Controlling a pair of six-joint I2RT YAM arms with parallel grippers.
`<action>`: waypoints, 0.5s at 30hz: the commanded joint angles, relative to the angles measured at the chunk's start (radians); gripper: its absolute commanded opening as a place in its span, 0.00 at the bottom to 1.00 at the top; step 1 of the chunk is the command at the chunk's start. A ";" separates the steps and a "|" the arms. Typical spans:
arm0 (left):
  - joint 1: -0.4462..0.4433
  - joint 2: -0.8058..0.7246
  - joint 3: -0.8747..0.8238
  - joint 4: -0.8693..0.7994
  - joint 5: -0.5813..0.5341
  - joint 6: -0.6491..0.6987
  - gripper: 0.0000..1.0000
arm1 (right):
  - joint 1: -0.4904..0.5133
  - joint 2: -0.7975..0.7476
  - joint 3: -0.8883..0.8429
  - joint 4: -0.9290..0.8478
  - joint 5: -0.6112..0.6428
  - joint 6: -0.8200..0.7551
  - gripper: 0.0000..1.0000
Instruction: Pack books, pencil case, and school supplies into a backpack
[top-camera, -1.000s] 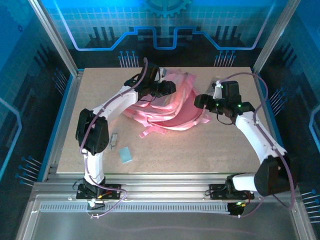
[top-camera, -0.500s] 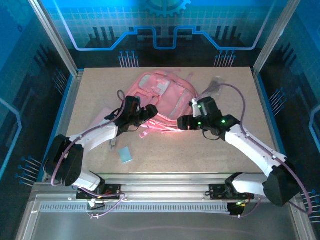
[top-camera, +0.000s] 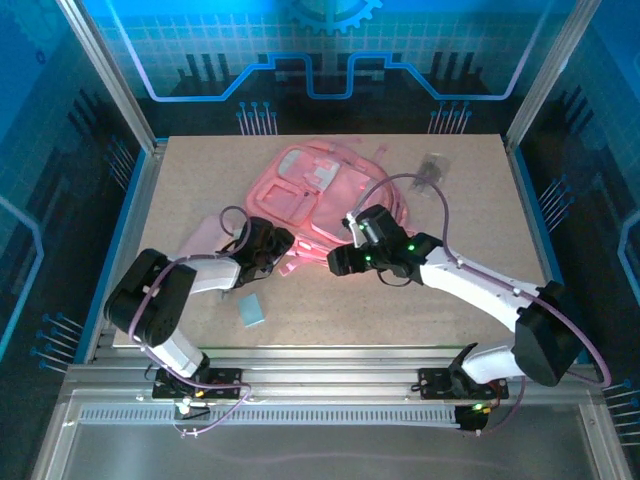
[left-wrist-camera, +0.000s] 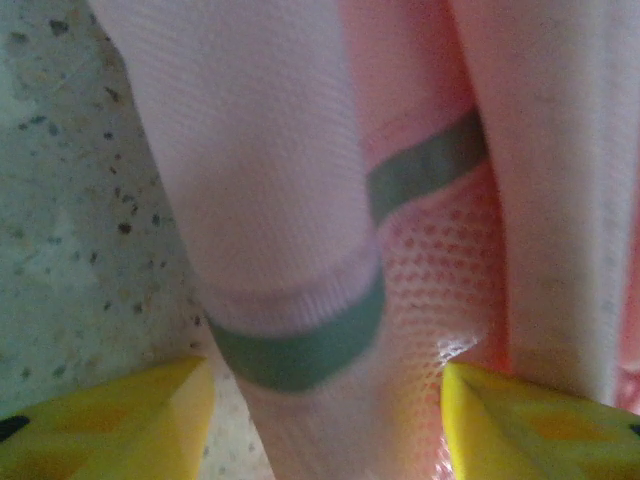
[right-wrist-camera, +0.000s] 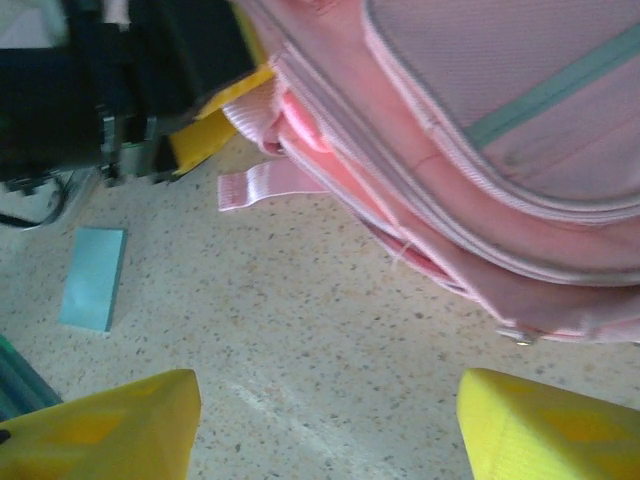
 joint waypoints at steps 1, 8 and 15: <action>0.013 0.061 0.035 0.148 -0.016 -0.026 0.45 | 0.039 0.037 0.019 0.050 -0.020 -0.050 0.67; 0.002 0.042 0.048 0.175 0.026 -0.050 0.00 | 0.104 0.092 -0.037 0.234 -0.073 -0.082 0.54; -0.059 -0.070 0.061 0.127 0.057 -0.124 0.00 | 0.118 0.231 -0.006 0.351 -0.084 -0.073 0.40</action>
